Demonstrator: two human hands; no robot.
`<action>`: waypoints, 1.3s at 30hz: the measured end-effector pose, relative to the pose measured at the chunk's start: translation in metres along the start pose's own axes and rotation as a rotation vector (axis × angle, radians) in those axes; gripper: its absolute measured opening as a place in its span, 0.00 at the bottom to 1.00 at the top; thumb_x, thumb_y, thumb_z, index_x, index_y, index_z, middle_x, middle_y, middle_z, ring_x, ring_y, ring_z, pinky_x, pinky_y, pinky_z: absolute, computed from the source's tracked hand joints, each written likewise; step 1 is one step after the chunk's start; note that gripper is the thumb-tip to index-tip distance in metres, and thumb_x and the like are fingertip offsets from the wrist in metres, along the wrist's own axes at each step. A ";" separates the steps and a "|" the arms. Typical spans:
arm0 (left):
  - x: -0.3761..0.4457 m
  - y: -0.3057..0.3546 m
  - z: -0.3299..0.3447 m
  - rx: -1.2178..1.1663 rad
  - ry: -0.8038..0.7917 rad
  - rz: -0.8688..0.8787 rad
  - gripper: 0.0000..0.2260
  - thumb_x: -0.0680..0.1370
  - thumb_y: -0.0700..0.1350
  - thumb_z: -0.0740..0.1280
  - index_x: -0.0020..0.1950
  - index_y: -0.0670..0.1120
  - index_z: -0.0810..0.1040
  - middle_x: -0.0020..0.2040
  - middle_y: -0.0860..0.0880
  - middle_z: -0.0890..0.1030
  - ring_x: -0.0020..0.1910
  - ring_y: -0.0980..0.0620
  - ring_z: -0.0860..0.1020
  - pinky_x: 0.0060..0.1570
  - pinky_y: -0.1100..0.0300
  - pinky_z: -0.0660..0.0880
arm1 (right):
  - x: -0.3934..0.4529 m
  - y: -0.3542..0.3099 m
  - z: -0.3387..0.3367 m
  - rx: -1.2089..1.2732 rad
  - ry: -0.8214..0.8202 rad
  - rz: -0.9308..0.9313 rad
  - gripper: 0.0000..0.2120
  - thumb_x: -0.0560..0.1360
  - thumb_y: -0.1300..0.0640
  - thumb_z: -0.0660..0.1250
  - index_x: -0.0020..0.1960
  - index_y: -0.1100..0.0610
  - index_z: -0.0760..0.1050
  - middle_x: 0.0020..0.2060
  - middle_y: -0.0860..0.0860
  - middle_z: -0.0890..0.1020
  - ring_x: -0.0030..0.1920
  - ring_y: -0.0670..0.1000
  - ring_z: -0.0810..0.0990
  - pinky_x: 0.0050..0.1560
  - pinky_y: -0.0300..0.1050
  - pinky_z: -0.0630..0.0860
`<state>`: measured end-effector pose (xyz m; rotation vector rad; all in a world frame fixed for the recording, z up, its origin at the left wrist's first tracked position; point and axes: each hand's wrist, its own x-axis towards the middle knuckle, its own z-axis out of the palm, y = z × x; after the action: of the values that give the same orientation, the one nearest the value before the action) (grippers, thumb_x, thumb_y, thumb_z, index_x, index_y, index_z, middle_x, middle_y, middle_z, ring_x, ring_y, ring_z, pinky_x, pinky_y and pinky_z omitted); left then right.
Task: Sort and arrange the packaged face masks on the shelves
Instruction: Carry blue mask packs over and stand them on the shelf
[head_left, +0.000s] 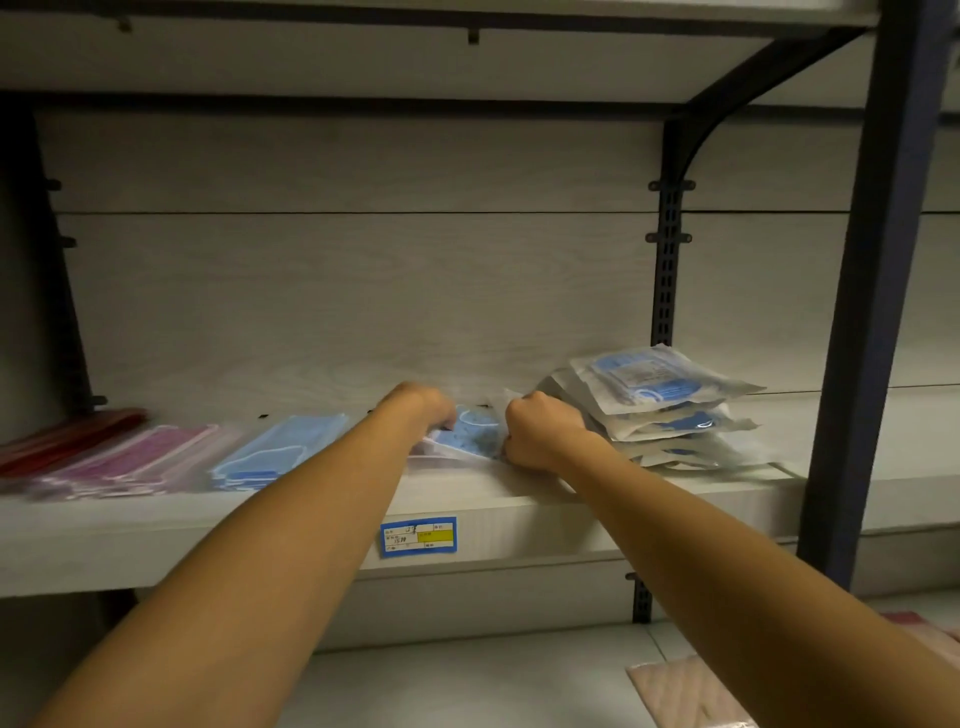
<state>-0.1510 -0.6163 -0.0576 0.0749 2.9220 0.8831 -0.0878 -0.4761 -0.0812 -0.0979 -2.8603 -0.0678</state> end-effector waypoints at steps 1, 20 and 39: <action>0.003 -0.001 0.003 0.011 0.039 0.022 0.17 0.80 0.44 0.68 0.66 0.37 0.76 0.63 0.39 0.77 0.61 0.42 0.78 0.65 0.50 0.75 | 0.001 0.000 0.001 -0.001 0.002 0.001 0.16 0.79 0.54 0.66 0.63 0.60 0.76 0.57 0.59 0.81 0.55 0.59 0.81 0.53 0.51 0.78; 0.006 -0.005 -0.007 -0.461 -0.084 -0.037 0.11 0.79 0.34 0.69 0.60 0.35 0.75 0.51 0.40 0.76 0.46 0.44 0.75 0.53 0.50 0.76 | 0.005 0.005 0.003 0.103 -0.019 0.085 0.16 0.79 0.51 0.64 0.62 0.60 0.78 0.56 0.58 0.81 0.54 0.59 0.81 0.53 0.49 0.79; 0.022 -0.032 -0.054 -0.956 0.229 0.409 0.43 0.63 0.46 0.83 0.75 0.43 0.70 0.69 0.46 0.77 0.61 0.46 0.81 0.65 0.48 0.76 | 0.042 -0.012 -0.010 1.770 0.010 0.131 0.25 0.78 0.37 0.64 0.65 0.54 0.78 0.55 0.55 0.83 0.39 0.51 0.84 0.34 0.42 0.78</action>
<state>-0.1785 -0.6711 -0.0319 0.5277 2.3437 2.3566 -0.1260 -0.4863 -0.0610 0.0865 -1.8719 2.2158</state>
